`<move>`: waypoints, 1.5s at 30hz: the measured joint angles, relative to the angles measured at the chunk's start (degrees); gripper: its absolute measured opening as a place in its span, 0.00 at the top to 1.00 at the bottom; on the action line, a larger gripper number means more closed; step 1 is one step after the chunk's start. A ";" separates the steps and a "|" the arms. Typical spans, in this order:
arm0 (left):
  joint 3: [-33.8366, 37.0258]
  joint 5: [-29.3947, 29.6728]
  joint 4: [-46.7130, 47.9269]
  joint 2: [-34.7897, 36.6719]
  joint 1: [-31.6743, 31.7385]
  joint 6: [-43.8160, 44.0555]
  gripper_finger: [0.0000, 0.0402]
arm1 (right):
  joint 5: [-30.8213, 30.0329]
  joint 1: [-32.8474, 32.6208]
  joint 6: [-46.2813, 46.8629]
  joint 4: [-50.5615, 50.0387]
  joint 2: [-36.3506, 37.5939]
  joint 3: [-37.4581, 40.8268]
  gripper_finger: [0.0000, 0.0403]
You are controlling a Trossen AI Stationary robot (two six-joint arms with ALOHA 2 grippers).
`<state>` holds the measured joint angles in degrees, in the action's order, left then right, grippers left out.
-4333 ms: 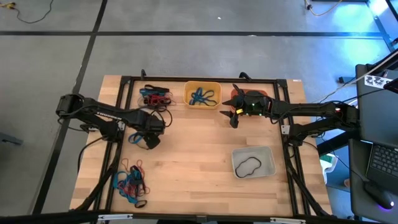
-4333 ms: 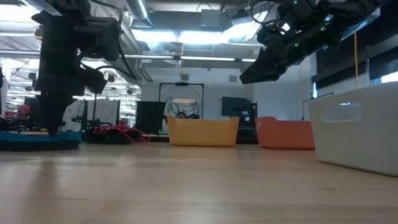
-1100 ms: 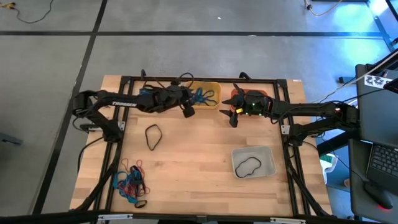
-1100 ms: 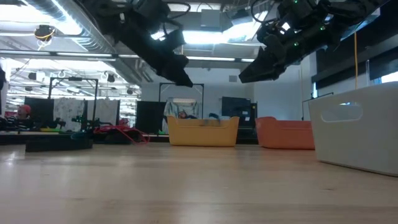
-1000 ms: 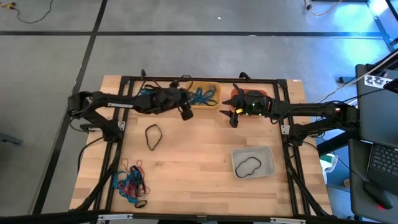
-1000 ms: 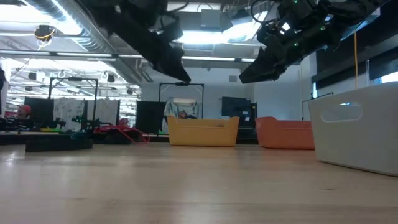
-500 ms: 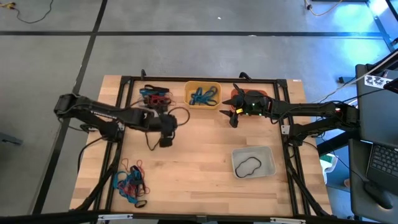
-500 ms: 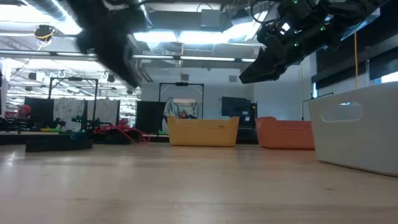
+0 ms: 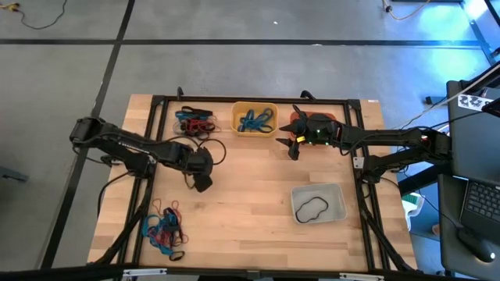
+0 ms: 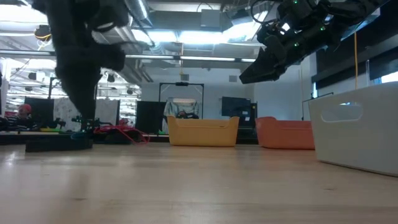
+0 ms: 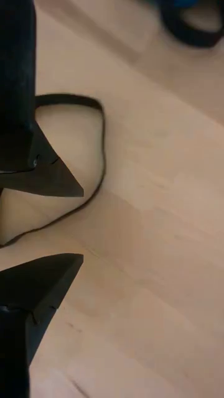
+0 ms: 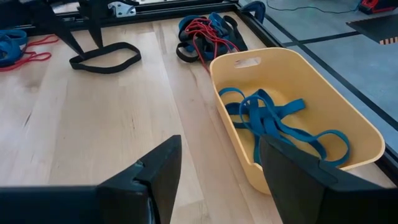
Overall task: Sort rubber bands into baskets
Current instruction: Put the black rubber band into the white bin
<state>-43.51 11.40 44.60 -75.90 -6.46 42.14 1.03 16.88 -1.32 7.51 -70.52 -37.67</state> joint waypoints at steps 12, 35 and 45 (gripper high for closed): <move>3.06 -1.90 -3.89 -7.97 1.38 1.48 0.61 | 0.01 -0.02 1.07 0.11 0.00 0.00 0.47; -7.14 -1.83 -6.74 -13.26 -1.07 -22.14 0.99 | 6.51 -0.04 2.77 1.91 0.00 0.00 0.47; -13.70 3.24 -10.16 -13.23 -1.11 -28.50 0.99 | 21.06 -0.41 2.49 2.75 0.00 0.00 0.45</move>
<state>-57.21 14.64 34.44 -89.13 -7.57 13.64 22.09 16.47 1.17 10.26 -70.52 -37.67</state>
